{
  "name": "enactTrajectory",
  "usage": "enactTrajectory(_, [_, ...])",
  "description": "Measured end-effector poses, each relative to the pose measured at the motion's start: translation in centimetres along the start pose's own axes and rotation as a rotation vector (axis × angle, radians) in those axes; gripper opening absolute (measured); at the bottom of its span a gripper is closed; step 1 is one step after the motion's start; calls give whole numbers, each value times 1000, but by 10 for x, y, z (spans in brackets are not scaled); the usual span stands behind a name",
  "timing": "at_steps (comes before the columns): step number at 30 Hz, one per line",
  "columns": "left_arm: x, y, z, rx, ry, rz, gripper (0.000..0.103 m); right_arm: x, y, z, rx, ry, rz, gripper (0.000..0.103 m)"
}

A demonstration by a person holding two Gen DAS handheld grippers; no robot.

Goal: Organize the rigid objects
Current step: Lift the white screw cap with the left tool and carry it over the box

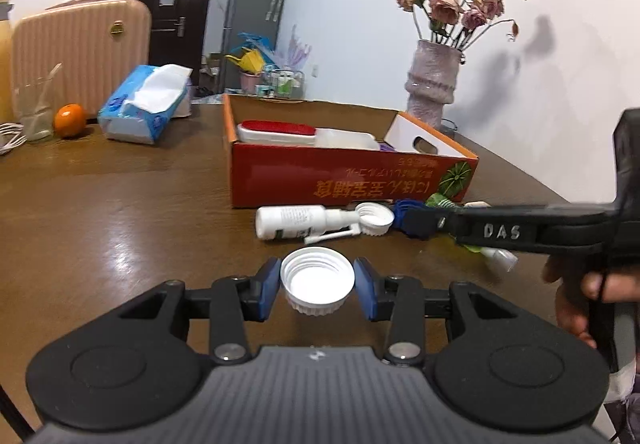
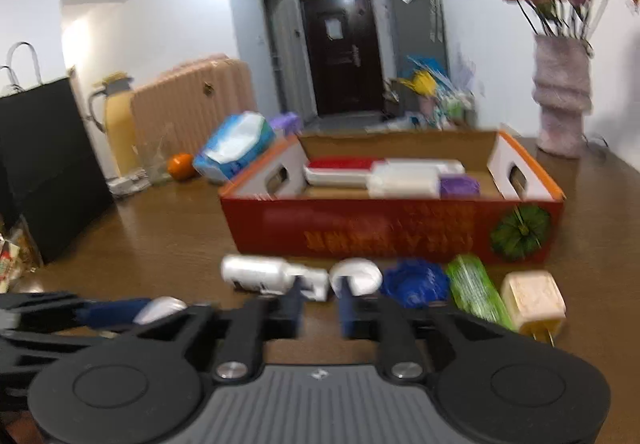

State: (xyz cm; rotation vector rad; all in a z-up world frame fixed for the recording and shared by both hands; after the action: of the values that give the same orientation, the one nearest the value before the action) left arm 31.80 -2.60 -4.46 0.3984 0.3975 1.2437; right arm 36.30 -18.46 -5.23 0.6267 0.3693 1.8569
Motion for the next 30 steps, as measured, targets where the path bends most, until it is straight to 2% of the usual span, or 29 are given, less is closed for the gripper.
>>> enactTrajectory(3, [6,8,-6,8,17,17,41,-2,-14,-9,42,-18,7,42])
enactTrajectory(7, [16,12,-11,16,34,38,41,-2,-42,-10,76,12,-54,41])
enactTrajectory(11, [25,12,-14,24,50,44,41,-6,-63,-3,68,19,-127,39])
enactTrajectory(18, [28,5,-13,26,60,35,41,-6,-84,9,70,31,-160,38])
enactTrajectory(23, [25,8,-12,19,59,31,41,-2,-69,5,61,50,-143,38])
enactTrajectory(30, [15,26,-8,-8,54,33,41,4,-5,-13,5,83,-119,38])
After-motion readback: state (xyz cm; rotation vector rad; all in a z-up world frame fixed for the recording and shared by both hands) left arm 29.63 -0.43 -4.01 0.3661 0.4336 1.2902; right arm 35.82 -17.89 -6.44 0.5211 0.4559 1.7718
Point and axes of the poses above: each gripper's, at about its wrist camera, not at the fingertips, and y roughly against the way its jaws point, x to its left, z to its top, the point moved 7 cm from there along -y, roughly the way its jaws point, and after that the axes turned 5 degrees about -y, right-handed, at the moved point
